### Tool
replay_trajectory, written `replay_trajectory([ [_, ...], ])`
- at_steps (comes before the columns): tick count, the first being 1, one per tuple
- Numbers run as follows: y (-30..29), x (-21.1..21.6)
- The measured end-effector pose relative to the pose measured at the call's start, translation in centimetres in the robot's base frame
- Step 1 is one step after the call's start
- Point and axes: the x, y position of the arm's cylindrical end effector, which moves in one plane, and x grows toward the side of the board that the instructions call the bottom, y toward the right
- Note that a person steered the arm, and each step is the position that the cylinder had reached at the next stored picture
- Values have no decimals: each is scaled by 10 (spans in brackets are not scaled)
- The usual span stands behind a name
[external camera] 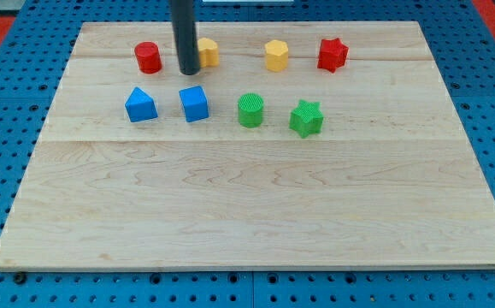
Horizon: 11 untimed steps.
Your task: Place the red star towards the bottom right of the yellow hexagon
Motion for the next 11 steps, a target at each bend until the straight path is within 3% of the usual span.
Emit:
replay_trajectory([
  [1, -37, -15],
  [3, -31, -66],
  [4, 16, -79],
  [6, 246, -96],
  [8, 254, -18],
  [10, 214, 16],
  [11, 237, 16],
])
